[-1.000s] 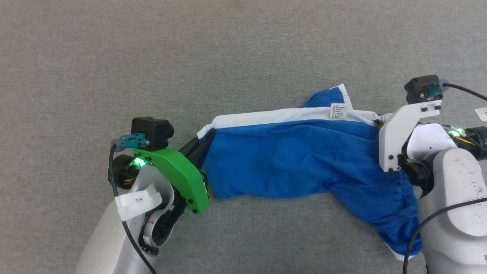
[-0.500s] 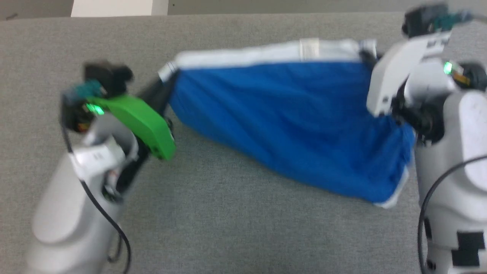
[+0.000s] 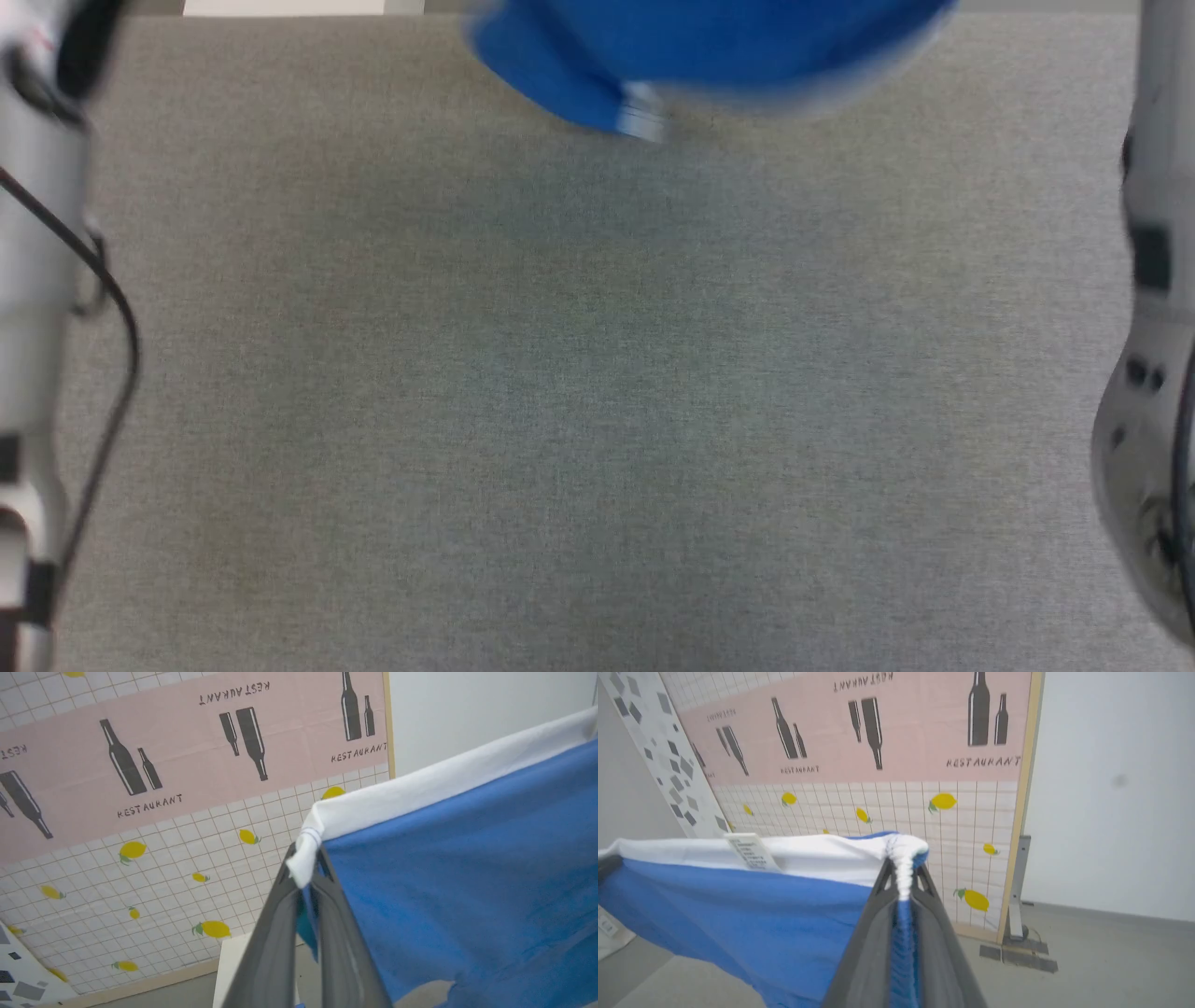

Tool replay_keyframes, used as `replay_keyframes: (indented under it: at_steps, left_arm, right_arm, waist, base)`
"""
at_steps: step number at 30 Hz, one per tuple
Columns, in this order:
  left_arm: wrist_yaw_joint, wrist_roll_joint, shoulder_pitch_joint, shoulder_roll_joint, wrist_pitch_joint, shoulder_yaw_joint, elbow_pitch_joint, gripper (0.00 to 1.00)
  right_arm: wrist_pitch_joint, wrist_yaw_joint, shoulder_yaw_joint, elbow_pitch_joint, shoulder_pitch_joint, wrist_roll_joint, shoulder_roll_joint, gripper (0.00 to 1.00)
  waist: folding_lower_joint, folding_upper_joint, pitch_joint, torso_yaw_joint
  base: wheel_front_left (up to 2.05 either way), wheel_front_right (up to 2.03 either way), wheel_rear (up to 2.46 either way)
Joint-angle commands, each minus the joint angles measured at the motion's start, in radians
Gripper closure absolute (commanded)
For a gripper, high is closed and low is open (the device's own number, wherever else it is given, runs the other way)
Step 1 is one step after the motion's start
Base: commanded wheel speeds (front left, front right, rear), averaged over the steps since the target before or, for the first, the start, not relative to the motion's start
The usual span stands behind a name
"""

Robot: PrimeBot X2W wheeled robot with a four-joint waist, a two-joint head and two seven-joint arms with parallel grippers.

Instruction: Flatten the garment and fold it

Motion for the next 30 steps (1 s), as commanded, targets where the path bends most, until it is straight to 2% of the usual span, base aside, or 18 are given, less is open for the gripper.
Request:
replay_keyframes:
  at_steps: [1, 3, 8, 11, 15, 20, 22, 25, 30]
  left_arm:
    - [-0.003, 0.022, -0.045, 0.016, -0.033, -0.003, 0.025, 1.0]
    - [-0.003, 0.032, -0.101, 0.018, -0.081, -0.004, 0.066, 1.0]
    - [-0.004, 0.031, -0.15, 0.017, -0.166, -0.011, 0.146, 1.0]
    - [-0.004, 0.009, -0.126, 0.013, -0.196, -0.024, 0.181, 1.0]
    - [-0.004, -0.061, -0.047, -0.003, -0.209, -0.077, 0.173, 1.0]
    - [0.0, -0.127, 0.135, 0.019, -0.251, -0.077, 0.116, 1.0]
    - [0.021, -0.153, 0.233, 0.026, -0.258, -0.065, 0.08, 1.0]
    - [0.076, -0.194, 0.414, 0.033, -0.248, -0.047, -0.005, 1.0]
    - [0.177, -0.26, 0.725, 0.033, -0.201, -0.039, -0.168, 1.0]
  right_arm:
    - [-0.062, -0.002, -0.007, 0.022, -0.047, -0.004, -0.003, 1.0]
    - [-0.161, -0.002, -0.004, 0.064, -0.103, -0.015, -0.003, 1.0]
    - [-0.287, -0.002, 0.033, 0.168, -0.16, 0.014, -0.003, 1.0]
    - [-0.329, -0.002, 0.071, 0.198, -0.142, 0.042, -0.003, 1.0]
    - [-0.355, -0.002, 0.129, 0.169, -0.034, 0.08, -0.003, 1.0]
    - [-0.321, -0.002, 0.216, -0.014, 0.221, 0.186, -0.031, 1.0]
    - [-0.283, -0.002, 0.237, -0.115, 0.348, 0.24, -0.056, 1.0]
    - [-0.196, -0.002, 0.238, -0.281, 0.571, 0.312, -0.088, 1.0]
    - [-0.025, -0.002, 0.164, -0.517, 0.928, 0.36, -0.105, 1.0]
  waist:
    - [-0.0001, 0.0, 0.017, 0.007]
    - [-0.0001, 0.0, 0.029, 0.012]
    - [-0.0001, 0.0, 0.054, 0.028]
    - [-0.0001, 0.0, 0.059, 0.039]
    - [-0.0001, 0.0, 0.041, 0.056]
    - [-0.0001, 0.0, -0.026, 0.055]
    - [-0.0001, 0.0, -0.062, 0.053]
    - [-0.0001, 0.0, -0.117, 0.055]
    - [-0.0001, 0.0, -0.197, 0.071]
  base:
    - [0.0, 0.0, 0.0]
    - [0.0, 0.0, 0.0]
    - [0.0, 0.0, 0.0]
    - [0.0, 0.0, 0.0]
    - [0.0, 0.0, 0.0]
    - [0.0, 0.0, 0.0]
    - [0.0, 0.0, 0.0]
    - [0.0, 0.0, 0.0]
    - [0.0, 0.0, 0.0]
